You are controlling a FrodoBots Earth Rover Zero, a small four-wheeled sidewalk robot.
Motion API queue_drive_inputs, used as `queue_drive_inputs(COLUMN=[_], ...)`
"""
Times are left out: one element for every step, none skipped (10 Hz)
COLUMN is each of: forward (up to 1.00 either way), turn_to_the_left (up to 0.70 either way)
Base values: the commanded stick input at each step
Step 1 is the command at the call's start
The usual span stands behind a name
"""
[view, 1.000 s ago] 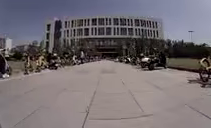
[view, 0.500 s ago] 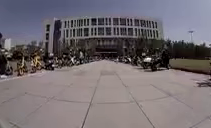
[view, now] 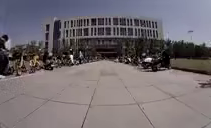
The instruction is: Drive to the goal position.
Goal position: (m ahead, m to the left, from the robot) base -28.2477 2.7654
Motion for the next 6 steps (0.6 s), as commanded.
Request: queue_drive_inputs(forward=[0.0, 0.0, 0.0, 0.0, 0.0, 0.0], turn_to_the_left=[-1.0, -1.0, -1.0, -1.0, -1.0, -1.0])
